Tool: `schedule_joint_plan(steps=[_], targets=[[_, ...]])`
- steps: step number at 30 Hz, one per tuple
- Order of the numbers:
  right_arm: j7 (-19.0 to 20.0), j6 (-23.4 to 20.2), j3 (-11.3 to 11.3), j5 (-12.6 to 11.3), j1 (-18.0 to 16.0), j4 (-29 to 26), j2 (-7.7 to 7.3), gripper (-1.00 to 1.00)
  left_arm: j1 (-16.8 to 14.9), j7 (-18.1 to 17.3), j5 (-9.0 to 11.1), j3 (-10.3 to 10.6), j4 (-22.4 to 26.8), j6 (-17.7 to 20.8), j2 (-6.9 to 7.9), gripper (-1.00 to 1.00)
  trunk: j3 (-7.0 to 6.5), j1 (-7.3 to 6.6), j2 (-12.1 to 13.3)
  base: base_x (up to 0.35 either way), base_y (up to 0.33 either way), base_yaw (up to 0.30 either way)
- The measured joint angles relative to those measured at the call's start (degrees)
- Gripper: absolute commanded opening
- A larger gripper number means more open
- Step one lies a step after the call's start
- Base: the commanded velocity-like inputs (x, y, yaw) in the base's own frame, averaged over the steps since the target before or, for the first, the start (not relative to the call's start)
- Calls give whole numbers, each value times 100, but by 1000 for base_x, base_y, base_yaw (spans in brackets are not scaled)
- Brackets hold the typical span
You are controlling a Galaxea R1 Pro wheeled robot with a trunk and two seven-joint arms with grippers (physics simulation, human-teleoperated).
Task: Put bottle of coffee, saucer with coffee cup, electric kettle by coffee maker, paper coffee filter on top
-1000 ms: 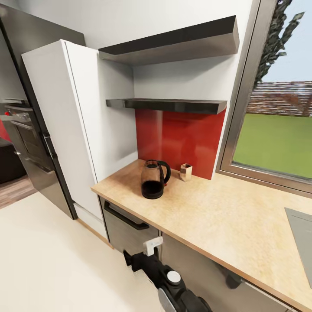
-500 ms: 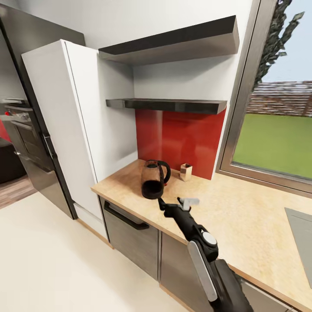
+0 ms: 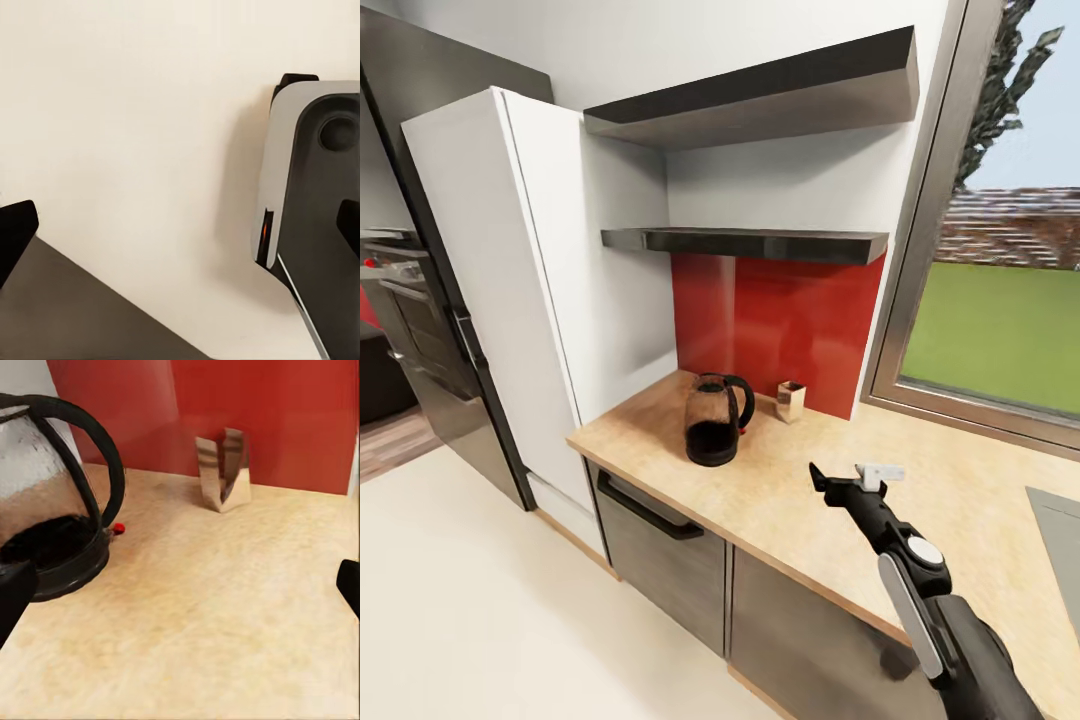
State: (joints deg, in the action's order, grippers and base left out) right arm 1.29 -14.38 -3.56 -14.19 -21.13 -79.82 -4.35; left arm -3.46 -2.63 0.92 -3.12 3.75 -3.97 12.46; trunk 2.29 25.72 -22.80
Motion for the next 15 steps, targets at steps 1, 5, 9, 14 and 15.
schedule_joint_plan(steps=[1, 5, 9, 14, 15], targets=[[0, 4, 7, 4, 0, 19, -20, 100, 0, 0, 1, 0, 0, 0, 0, 100, 0, 0, 0, 301, 48, 0], [0, 13, 14, 11, 0, 52, -47, 100, 0, 0, 3, -2, 0, 0, 1, 100, 0, 0, 0, 317, 81, 0], [-8, 10, -13, 19, 0, 61, -54, 100, 0, 2, 2, 0, 0, 0, 1, 100, 0, 0, 0, 325, 99, 0], [-9, 7, -30, 23, 0, 63, -54, 100, 0, 0, 3, 0, 0, 0, -7, 100, 0, 0, 0, 325, 99, 0], [-9, 6, -31, 24, 0, 65, -54, 100, 0, 0, 3, 0, 0, 0, -7, 100, 0, 0, 0, 325, 105, 0]])
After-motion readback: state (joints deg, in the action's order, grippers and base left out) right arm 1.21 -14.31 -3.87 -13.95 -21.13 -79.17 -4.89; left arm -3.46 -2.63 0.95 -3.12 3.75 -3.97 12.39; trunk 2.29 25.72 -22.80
